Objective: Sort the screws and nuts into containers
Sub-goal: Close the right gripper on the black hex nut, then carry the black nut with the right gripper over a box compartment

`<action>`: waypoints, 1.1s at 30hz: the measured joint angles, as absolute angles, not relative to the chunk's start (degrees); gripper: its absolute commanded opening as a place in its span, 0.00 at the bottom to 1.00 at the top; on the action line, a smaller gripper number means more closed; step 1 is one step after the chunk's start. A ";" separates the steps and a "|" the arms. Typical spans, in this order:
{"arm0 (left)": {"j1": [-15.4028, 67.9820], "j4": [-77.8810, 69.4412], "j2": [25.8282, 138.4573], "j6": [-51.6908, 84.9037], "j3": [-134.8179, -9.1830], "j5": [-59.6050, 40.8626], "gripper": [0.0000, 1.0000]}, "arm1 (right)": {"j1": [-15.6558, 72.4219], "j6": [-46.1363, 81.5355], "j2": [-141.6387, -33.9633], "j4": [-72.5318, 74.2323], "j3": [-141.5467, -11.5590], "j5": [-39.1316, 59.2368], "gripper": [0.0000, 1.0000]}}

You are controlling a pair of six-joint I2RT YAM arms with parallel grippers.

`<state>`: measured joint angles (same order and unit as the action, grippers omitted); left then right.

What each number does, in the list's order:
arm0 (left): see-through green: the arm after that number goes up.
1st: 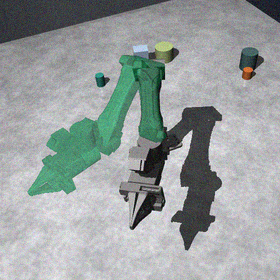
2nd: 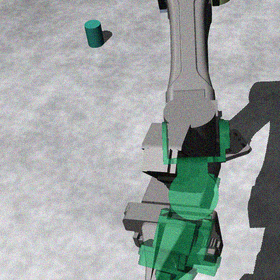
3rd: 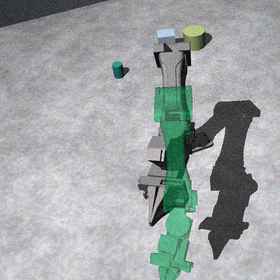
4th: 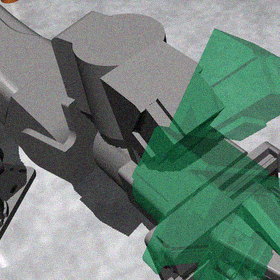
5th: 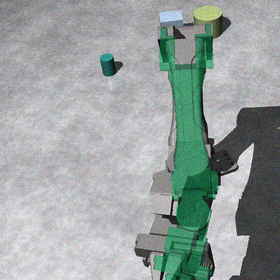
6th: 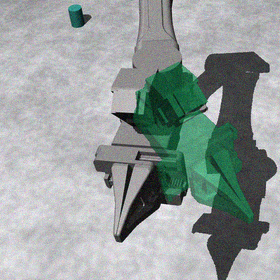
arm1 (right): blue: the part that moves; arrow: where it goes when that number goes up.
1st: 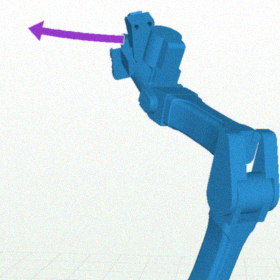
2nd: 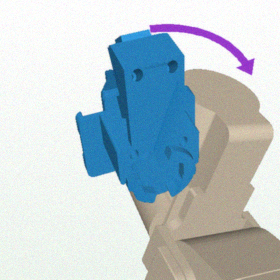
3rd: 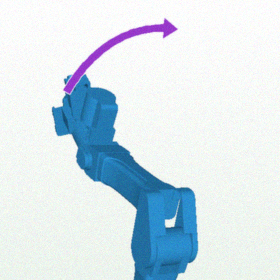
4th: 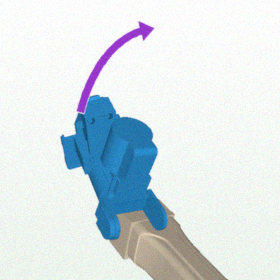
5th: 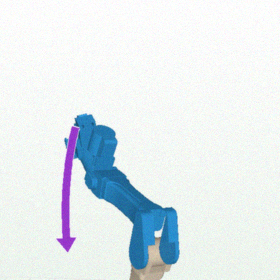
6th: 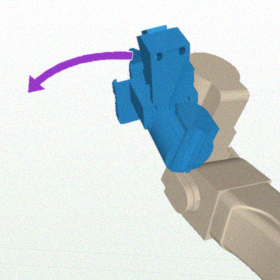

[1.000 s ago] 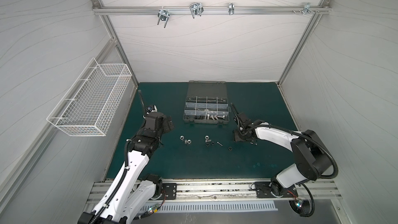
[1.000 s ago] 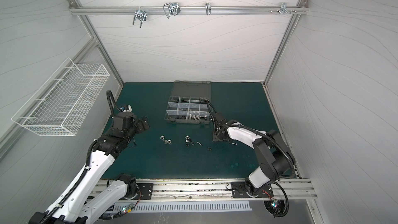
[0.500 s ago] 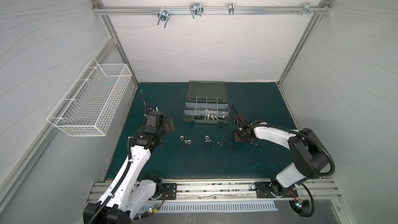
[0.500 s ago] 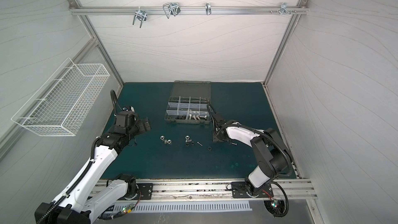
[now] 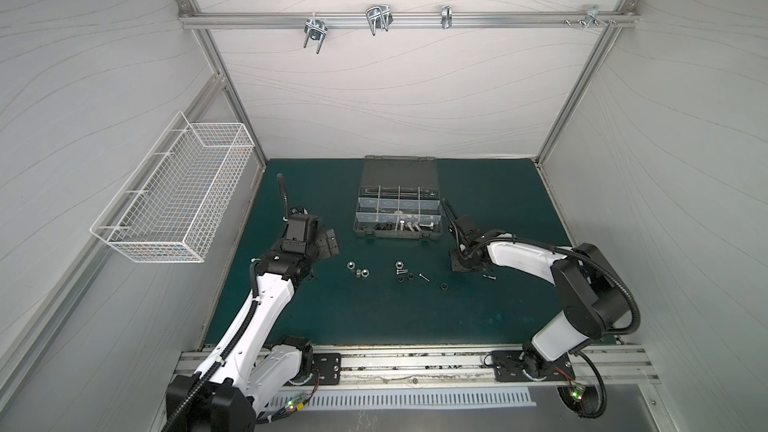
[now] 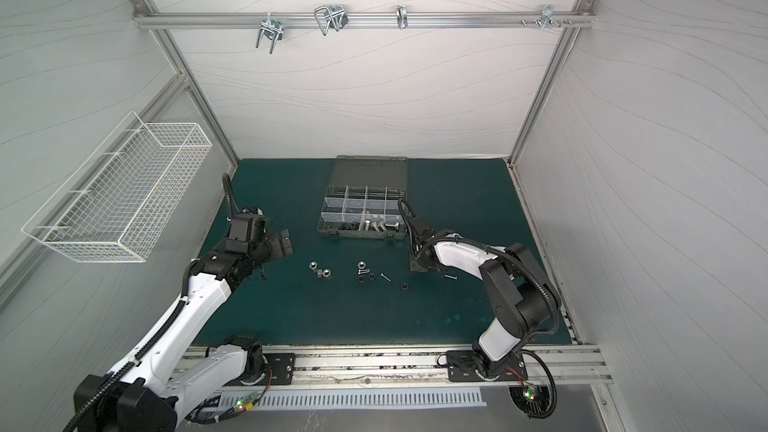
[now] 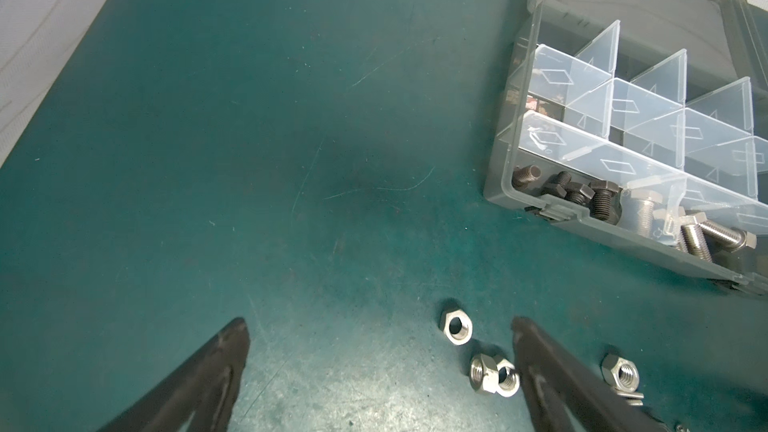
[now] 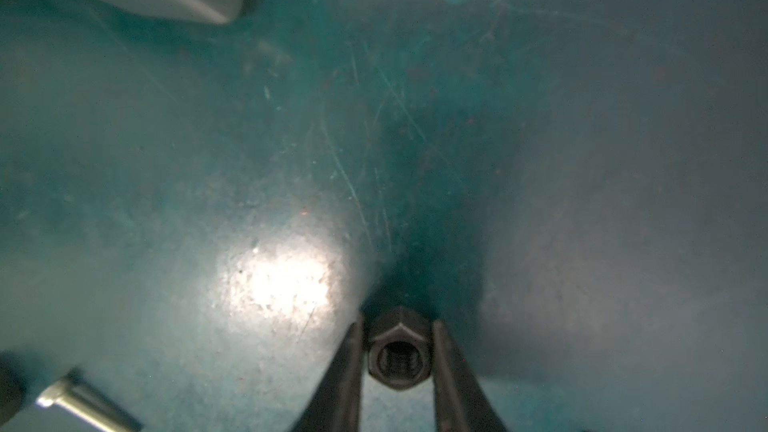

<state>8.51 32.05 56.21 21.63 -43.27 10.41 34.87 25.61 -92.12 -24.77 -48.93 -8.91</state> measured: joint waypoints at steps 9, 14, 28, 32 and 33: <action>8.38 33.17 57.23 21.67 -43.70 10.31 0.99 | 34.87 24.95 -92.31 -26.30 -51.00 -6.83 0.00; 8.27 34.11 58.76 21.74 -44.93 9.78 0.99 | 34.92 23.53 -92.29 -27.14 -55.77 -6.63 0.00; 7.64 34.61 57.21 22.48 -45.19 8.32 0.99 | 33.19 15.53 -105.41 -26.96 -81.21 -8.51 0.00; 7.53 34.65 57.21 22.76 -45.19 7.88 0.99 | 32.73 13.50 -111.81 -27.05 -87.70 -8.75 0.00; 7.53 34.65 57.25 22.79 -45.19 7.81 0.99 | 32.69 13.17 -113.21 -27.14 -89.10 -8.91 0.00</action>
